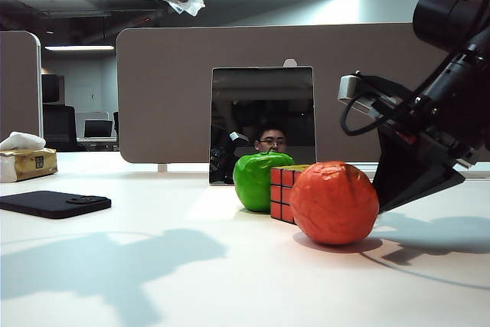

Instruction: Move all the fruits on the tabletop near the face of the Rubik's cube that has the color most similar to each fruit.

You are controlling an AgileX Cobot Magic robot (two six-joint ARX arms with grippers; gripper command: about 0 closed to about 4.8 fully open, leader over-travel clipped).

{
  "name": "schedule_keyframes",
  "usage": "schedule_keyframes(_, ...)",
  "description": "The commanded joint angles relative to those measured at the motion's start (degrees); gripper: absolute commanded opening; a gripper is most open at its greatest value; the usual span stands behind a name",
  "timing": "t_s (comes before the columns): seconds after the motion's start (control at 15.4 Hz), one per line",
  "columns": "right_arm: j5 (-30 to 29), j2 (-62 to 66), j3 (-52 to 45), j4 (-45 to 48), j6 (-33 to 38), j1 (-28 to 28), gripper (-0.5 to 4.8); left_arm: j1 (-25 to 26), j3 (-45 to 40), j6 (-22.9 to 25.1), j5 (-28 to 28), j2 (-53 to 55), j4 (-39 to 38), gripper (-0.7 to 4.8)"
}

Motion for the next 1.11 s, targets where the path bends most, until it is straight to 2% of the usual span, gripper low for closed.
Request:
schedule_keyframes(0.07,-3.5,-0.2,0.2,-1.0,0.0,0.4,-0.01,0.0,0.1,0.0,0.0,-0.1,0.3,-0.05)
schedule_keyframes(0.39,-4.2,-0.3,0.3,-2.0,0.1,4.5,-0.01,0.0,0.1,0.0,0.0,-0.1,-0.1,-0.05)
schedule_keyframes(0.72,-4.8,-0.3,0.3,-10.7,-0.5,4.5,-0.01,0.0,0.0,0.0,0.0,-0.1,-0.8,-0.05)
schedule_keyframes(0.78,-8.9,-0.6,0.3,-11.8,-1.4,4.6,-0.01,0.0,0.0,0.0,0.0,-0.1,-0.8,-0.05)
schedule_keyframes(1.11,-10.5,-5.1,0.3,-10.9,-1.4,5.4,-0.01,0.0,0.0,0.0,0.0,-0.1,-0.6,-0.05)
